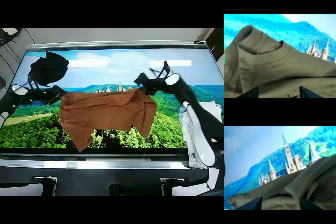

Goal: Fold the shirts.

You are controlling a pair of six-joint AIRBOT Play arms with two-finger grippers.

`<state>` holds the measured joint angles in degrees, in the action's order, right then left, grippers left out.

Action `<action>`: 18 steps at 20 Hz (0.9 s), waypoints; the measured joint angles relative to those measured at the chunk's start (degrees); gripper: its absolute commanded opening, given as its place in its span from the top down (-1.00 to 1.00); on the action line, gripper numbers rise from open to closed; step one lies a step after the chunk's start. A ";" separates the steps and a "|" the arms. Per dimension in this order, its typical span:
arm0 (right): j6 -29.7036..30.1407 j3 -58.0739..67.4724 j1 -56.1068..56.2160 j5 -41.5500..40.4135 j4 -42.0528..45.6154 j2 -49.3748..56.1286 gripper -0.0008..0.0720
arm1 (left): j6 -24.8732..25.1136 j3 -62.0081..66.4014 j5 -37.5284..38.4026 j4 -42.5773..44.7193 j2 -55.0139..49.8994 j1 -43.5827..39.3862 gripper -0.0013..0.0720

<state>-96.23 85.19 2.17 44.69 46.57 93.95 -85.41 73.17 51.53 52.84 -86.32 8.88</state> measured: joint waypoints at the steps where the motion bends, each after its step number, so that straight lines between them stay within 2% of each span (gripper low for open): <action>1: 0.70 0.44 -2.14 3.23 0.74 -1.75 -0.57 | 0.44 2.08 3.50 0.46 -0.07 1.88 -0.66; 3: 1.73 1.09 -7.32 11.82 3.85 -5.35 -0.55 | 0.81 4.31 10.91 3.04 -0.15 5.62 -0.65; 5: 2.36 1.22 -11.61 22.80 8.74 -7.80 -0.52 | 1.05 3.06 16.98 6.47 -0.17 8.22 -0.27; 7: 3.39 0.68 -14.40 32.46 13.68 -9.25 -0.51 | 2.12 -1.40 20.70 8.33 -0.11 9.55 -0.29; 9: 4.63 -0.37 -15.65 39.32 16.90 -10.01 -0.51 | 4.37 -6.84 20.61 7.26 -0.07 10.40 -0.29; 12: 5.68 -1.75 -16.61 44.02 19.30 -10.51 -0.51 | 7.32 -13.44 18.34 3.58 -0.33 10.73 -0.29; 16: 6.27 -2.49 -17.09 45.07 20.33 -10.75 -0.51 | 10.23 -17.22 16.17 0.11 -1.31 10.51 -0.28; 17: 6.32 -2.60 -17.07 45.29 20.52 -10.75 -0.51 | 10.67 -17.57 15.54 -0.76 -1.49 10.16 -0.24; 18: 6.40 -2.67 -17.11 45.40 20.76 -10.78 -0.51 | 11.02 -17.81 14.58 -1.20 -1.62 9.66 0.00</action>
<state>-89.82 82.52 -14.94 90.08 67.33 83.18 -74.39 55.35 66.11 51.64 -87.94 18.55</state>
